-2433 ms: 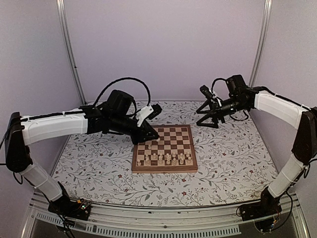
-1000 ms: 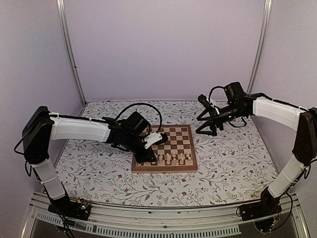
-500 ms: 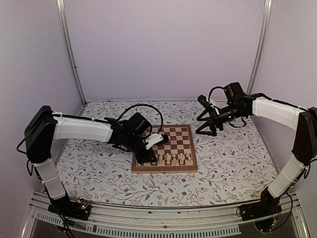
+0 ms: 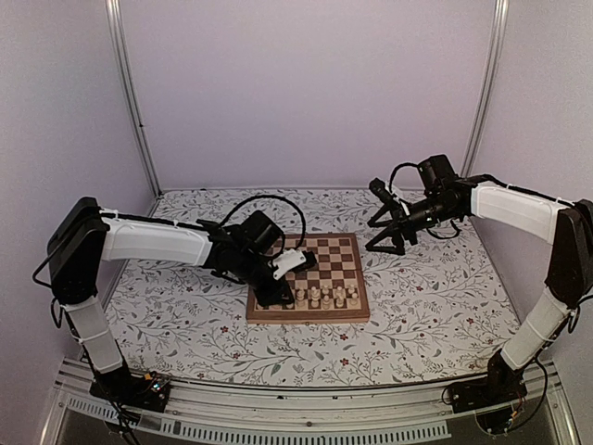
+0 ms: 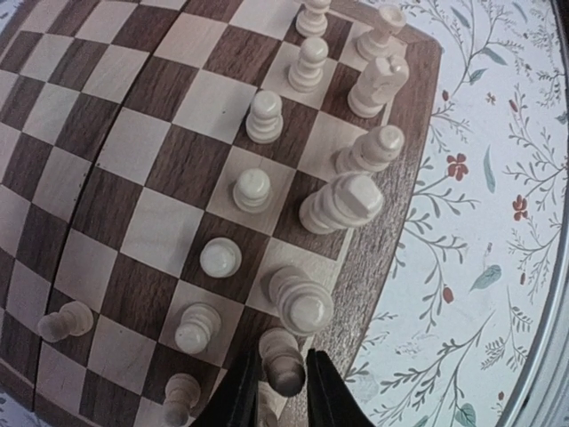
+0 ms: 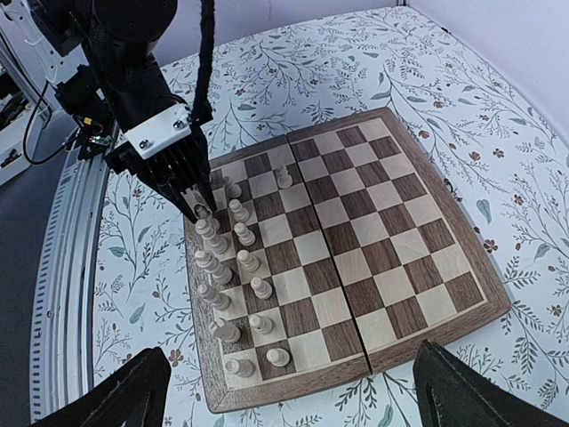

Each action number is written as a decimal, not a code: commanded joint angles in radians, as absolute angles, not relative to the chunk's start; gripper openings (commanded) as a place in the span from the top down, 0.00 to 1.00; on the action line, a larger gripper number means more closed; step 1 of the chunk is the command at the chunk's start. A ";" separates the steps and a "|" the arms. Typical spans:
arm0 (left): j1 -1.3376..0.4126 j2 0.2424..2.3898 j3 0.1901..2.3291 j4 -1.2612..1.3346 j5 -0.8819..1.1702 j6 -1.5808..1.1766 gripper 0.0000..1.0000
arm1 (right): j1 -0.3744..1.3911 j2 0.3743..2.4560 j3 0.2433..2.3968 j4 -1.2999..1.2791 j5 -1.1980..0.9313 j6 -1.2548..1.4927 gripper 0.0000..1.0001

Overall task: Set up the chess pieces on the board
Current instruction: Place the chess piece on the chessboard, then pick up the chess piece from the chessboard.

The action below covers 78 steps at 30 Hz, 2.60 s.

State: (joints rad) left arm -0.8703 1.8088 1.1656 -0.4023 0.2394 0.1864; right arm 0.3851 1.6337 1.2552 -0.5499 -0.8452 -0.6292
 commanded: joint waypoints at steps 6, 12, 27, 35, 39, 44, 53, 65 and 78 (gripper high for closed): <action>-0.884 1.802 1.203 -0.410 0.267 0.184 0.75 | 0.385 1.641 1.246 -0.544 -0.856 -0.637 0.01; -0.879 1.690 1.269 -0.503 0.237 0.218 0.74 | 0.385 1.635 1.246 -0.546 -0.857 -0.635 0.01; -0.747 1.795 1.331 -0.519 0.111 0.136 0.58 | 0.385 1.629 1.243 -0.546 -0.845 -0.640 0.01; -0.736 1.884 1.368 -0.529 0.162 0.111 0.58 | 0.386 1.635 1.240 -0.547 -0.842 -0.644 0.01; -0.732 1.920 1.384 -0.531 0.154 0.101 0.61 | 0.386 1.636 1.236 -0.548 -0.844 -0.646 0.01; -0.726 1.947 1.400 -0.534 0.121 0.086 0.66 | 0.386 1.638 1.234 -0.548 -0.846 -0.650 0.01; -0.719 1.975 1.408 -0.531 0.137 0.071 0.73 | 0.385 1.639 1.229 -0.548 -0.847 -0.653 0.01; -0.717 1.974 1.413 -0.540 0.154 0.063 0.87 | 0.386 1.639 1.228 -0.549 -0.847 -0.657 0.01; -0.716 1.732 1.234 -0.594 0.126 0.064 0.91 | 0.386 1.633 1.227 -0.550 -0.854 -0.657 0.01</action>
State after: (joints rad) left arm -0.7265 1.8057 1.2907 -0.5678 0.1146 0.0593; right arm 0.3851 1.6337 1.2404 -0.5518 -0.8455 -0.6483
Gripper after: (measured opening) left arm 0.115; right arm 0.989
